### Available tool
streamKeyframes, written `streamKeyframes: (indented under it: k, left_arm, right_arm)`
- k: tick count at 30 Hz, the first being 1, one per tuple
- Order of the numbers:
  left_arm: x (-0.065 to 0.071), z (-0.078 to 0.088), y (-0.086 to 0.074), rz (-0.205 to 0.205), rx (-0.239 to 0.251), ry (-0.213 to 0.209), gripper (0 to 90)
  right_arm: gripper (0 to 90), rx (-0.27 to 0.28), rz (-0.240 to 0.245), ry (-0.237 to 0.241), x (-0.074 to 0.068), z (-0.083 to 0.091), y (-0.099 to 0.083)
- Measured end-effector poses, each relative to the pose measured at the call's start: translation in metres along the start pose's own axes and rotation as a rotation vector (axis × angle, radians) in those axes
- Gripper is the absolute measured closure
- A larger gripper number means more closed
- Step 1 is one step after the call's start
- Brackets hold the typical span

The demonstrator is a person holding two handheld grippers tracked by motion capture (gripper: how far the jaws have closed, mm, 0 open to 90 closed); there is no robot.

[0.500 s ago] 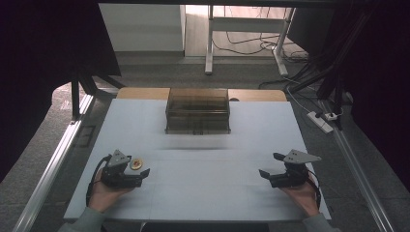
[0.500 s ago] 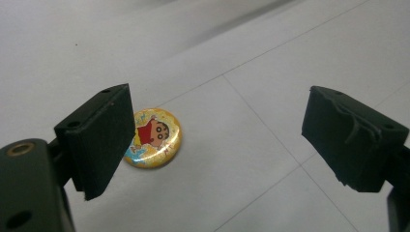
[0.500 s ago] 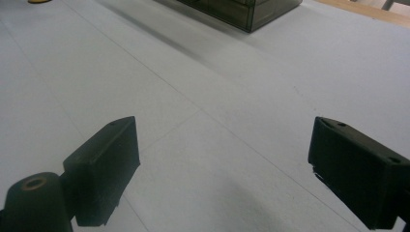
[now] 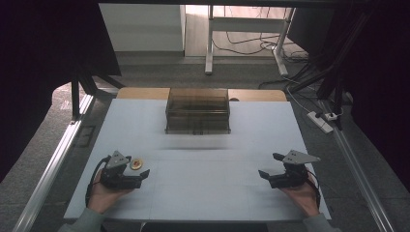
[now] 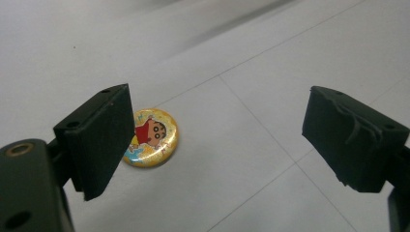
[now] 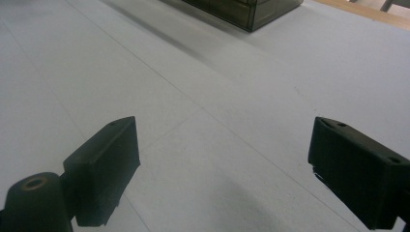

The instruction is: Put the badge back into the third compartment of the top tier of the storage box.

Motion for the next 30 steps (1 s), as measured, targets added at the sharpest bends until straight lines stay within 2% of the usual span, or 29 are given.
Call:
streamKeyframes:
  k: [14, 20, 25, 30]
  left_arm:
    - [0.001, -0.001, 0.001, 0.0, -0.005, 0.003, 11.1]
    - [0.005, 0.0, 0.004, 0.009, -0.015, 0.012, 10.9]
    - [0.011, -0.004, 0.014, -0.025, -0.041, 0.031, 10.9]
    - [0.009, 0.0, 0.022, -0.041, -0.046, 0.038, 10.9]
  right_arm:
    - [10.9, -0.012, 0.001, 0.001, 0.0, -0.002, -0.002]
    - [10.9, -0.011, -0.013, 0.008, 0.002, -0.003, -0.002]
    - [11.0, -0.001, -0.016, 0.009, 0.003, -0.001, -0.001]
    - [11.0, 0.006, -0.022, 0.015, 0.003, 0.0, -0.001]
Point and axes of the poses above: each handheld gripper's, and its own axes: z roughly backward along the jaws, y roughly out of its top, x roughly to its right, the point moved 3 cm from there along -z, roughly forward along the jaws, and after that the axes turned 10 degrees about x, right-handed, at the moved point
